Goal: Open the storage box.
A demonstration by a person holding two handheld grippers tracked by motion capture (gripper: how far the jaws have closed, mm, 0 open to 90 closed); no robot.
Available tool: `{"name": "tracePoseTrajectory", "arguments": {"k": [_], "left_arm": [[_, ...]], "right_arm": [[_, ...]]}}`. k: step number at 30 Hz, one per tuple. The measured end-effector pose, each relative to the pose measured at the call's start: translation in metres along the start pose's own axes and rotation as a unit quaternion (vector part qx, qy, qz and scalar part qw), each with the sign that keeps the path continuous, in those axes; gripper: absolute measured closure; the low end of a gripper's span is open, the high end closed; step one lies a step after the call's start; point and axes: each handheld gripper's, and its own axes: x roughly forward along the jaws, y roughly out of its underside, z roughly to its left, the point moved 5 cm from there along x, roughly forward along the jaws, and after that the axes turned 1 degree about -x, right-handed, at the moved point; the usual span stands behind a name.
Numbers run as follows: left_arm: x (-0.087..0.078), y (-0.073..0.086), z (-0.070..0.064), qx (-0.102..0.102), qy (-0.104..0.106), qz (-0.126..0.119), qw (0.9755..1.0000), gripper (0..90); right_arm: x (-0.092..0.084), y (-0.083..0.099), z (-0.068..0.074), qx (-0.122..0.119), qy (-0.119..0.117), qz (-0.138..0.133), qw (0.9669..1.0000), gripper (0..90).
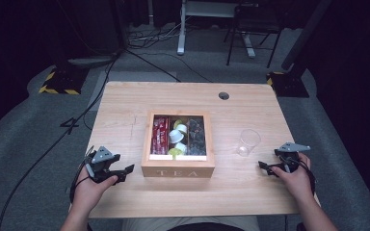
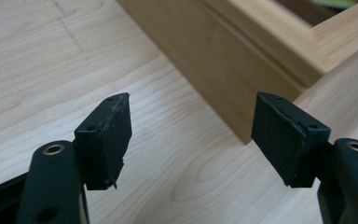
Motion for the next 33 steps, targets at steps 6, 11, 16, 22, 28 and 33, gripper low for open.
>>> {"name": "tracePoseTrajectory", "arguments": {"k": [6, 11, 16, 22, 28, 33], "left_arm": [[-0.004, -0.008, -0.02, 0.019, 0.034, -0.009, 0.9992, 33.6], [-0.002, -0.013, -0.036, 0.049, 0.06, -0.01, 0.9969, 39.9], [0.005, -0.009, -0.04, 0.077, 0.07, 0.011, 0.9945, 56.2], [0.008, -0.008, -0.037, 0.09, 0.064, 0.019, 0.9937, 64.7], [0.01, -0.009, -0.038, 0.1, 0.064, 0.027, 0.9926, 70.0], [0.009, -0.011, -0.038, 0.1, 0.063, 0.026, 0.9926, 71.6]], "right_arm": [[0.0, 0.0, 0.0, 0.001, 0.001, 0.0, 1.0, 5.6], [0.0, 0.0, 0.0, 0.001, 0.001, 0.0, 1.0, 5.6], [0.0, 0.0, 0.0, 0.001, 0.001, 0.0, 1.0, 5.6], [-0.001, 0.0, 0.001, 0.005, 0.003, 0.0, 1.0, 5.9], [-0.003, 0.0, 0.004, 0.012, 0.006, 0.002, 0.9999, 17.7], [-0.008, -0.003, 0.012, 0.011, -0.012, 0.005, 0.9999, 23.9]]}}
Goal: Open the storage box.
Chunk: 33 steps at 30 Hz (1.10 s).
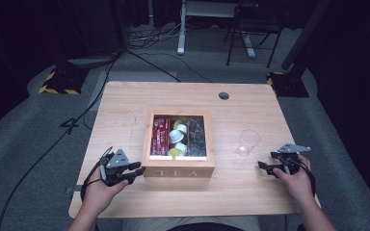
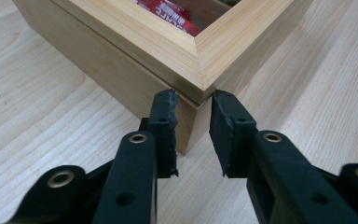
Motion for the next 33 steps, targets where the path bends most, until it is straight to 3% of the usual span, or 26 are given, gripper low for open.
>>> {"name": "tracePoseTrajectory", "arguments": {"k": [6, 11, 14, 15, 16, 27, 33], "left_arm": [[-0.001, -0.003, -0.001, 0.011, -0.005, 0.0, 0.9999, 72.3], [-0.004, -0.006, -0.001, 0.003, 0.001, -0.006, 1.0, 72.3], [-0.006, -0.008, 0.001, -0.005, 0.011, -0.02, 0.9997, 72.4], [-0.006, -0.008, 0.001, -0.005, 0.011, -0.02, 0.9997, 72.4], [-0.008, -0.009, 0.001, -0.009, 0.014, -0.029, 0.9994, 72.4], [-0.012, -0.019, 0.002, -0.016, 0.019, -0.055, 0.9982, 74.5], [-0.013, -0.024, 0.003, -0.016, 0.019, -0.065, 0.9976, 74.8]], "right_arm": [[-0.01, -0.007, 0.005, -0.003, -0.01, -0.008, 0.9999, 26.2], [-0.024, -0.022, 0.019, -0.016, -0.024, -0.033, 0.999, 28.4], [-0.029, -0.033, 0.029, -0.004, -0.058, -0.058, 0.9967, 28.7], [-0.029, -0.033, 0.029, -0.004, -0.058, -0.058, 0.9967, 28.7], [-0.033, -0.04, 0.036, -0.011, -0.069, -0.068, 0.9952, 28.7], [-0.049, -0.076, 0.064, -0.049, -0.105, -0.104, 0.9877, 29.1], [-0.047, -0.097, 0.086, -0.086, -0.129, -0.103, 0.9825, 26.4]]}}
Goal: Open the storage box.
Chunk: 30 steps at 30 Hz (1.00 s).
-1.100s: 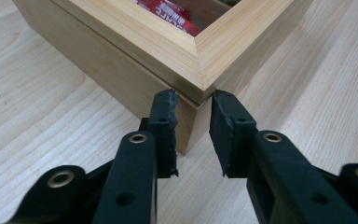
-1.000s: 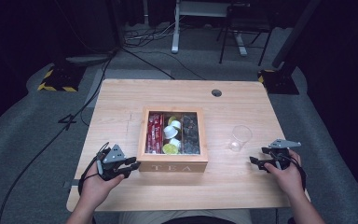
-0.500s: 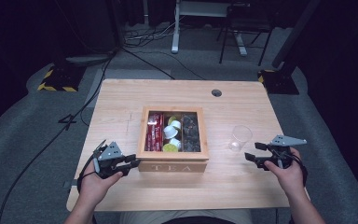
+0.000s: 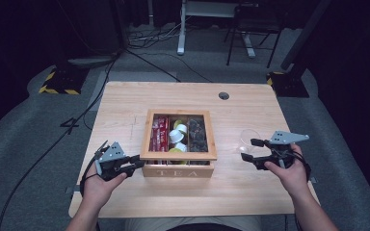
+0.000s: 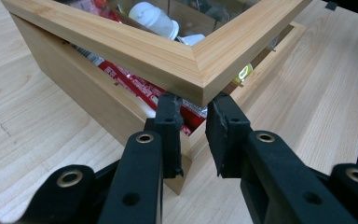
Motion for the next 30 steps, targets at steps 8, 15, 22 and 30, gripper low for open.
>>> {"name": "tracePoseTrajectory", "arguments": {"k": [8, 15, 22, 30], "left_arm": [[-0.001, -0.003, 0.0, -0.002, -0.003, -0.003, 1.0, 74.8], [-0.001, -0.003, 0.0, 0.002, -0.009, 0.0, 1.0, 74.7], [-0.001, -0.002, -0.001, 0.0, -0.008, 0.0, 1.0, 74.7], [-0.002, -0.003, -0.001, -0.003, -0.005, -0.006, 1.0, 74.7]], "right_arm": [[0.025, -0.021, 0.027, -0.064, -0.027, 0.021, 0.9974, 25.5], [0.042, -0.028, 0.048, -0.111, -0.039, 0.047, 0.9919, 24.7], [0.059, -0.03, 0.063, -0.165, -0.024, 0.069, 0.9835, 34.0], [0.066, -0.037, 0.073, -0.233, 0.015, 0.062, 0.9705, 39.8]]}}
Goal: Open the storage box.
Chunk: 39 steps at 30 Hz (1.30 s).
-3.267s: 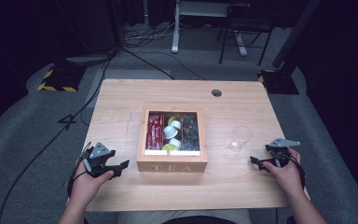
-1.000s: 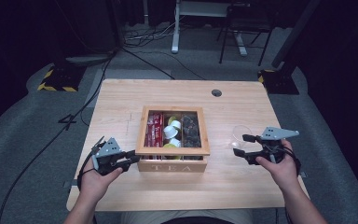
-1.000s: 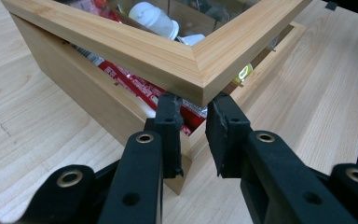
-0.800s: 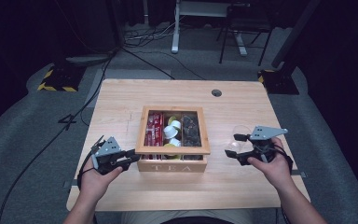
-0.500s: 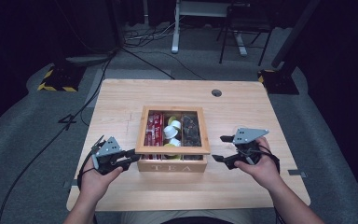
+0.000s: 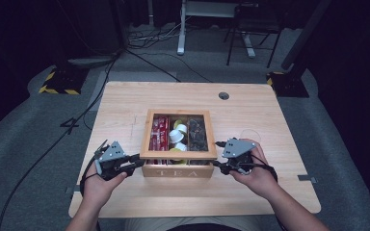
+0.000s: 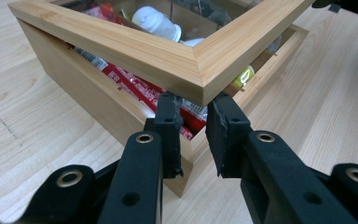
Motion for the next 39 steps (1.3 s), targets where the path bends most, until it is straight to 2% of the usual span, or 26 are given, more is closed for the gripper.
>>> {"name": "tracePoseTrajectory", "arguments": {"k": [3, 7, 10, 12, 16, 20, 23, 31, 34, 39], "left_arm": [[-0.001, -0.001, 0.0, 0.002, 0.0, -0.004, 1.0, 75.0], [-0.003, -0.002, 0.001, -0.006, 0.006, -0.021, 0.9997, 74.6], [-0.003, -0.004, 0.001, -0.004, -0.007, -0.033, 0.9994, 65.4], [-0.003, -0.004, 0.002, 0.004, -0.018, -0.028, 0.9994, 61.1], [-0.003, -0.003, 0.004, 0.005, -0.022, -0.024, 0.9995, 56.5], [-0.003, -0.003, 0.005, -0.001, -0.023, -0.026, 0.9994, 53.6], [-0.003, -0.004, 0.007, -0.006, -0.034, -0.025, 0.9991, 48.6], [-0.001, -0.003, 0.015, -0.023, -0.046, -0.016, 0.9985, 38.4], [-0.002, -0.004, 0.016, -0.023, -0.056, -0.009, 0.9981, 36.3], [0.0, -0.006, 0.018, -0.018, -0.06, -0.005, 0.998, 34.8]], "right_arm": [[-0.001, -0.002, 0.001, -0.004, 0.002, -0.006, 1.0, 43.8], [-0.003, -0.004, 0.0, -0.011, 0.004, -0.012, 0.9998, 45.4], [-0.005, -0.007, -0.003, -0.016, 0.002, -0.012, 0.9998, 45.8], [-0.006, -0.009, -0.005, -0.014, 0.0, -0.012, 0.9998, 45.9], [-0.01, -0.014, -0.011, -0.013, -0.003, -0.022, 0.9997, 47.2], [-0.015, -0.022, -0.017, -0.014, 0.0, -0.031, 0.9994, 49.7], [-0.019, -0.028, -0.023, -0.019, 0.004, -0.039, 0.999, 51.7], [-0.028, -0.044, -0.045, 0.001, 0.006, -0.062, 0.9981, 55.5], [-0.029, -0.052, -0.055, 0.007, 0.001, -0.066, 0.9978, 56.8], [-0.027, -0.065, -0.07, 0.024, -0.013, -0.075, 0.9968, 58.4]]}}
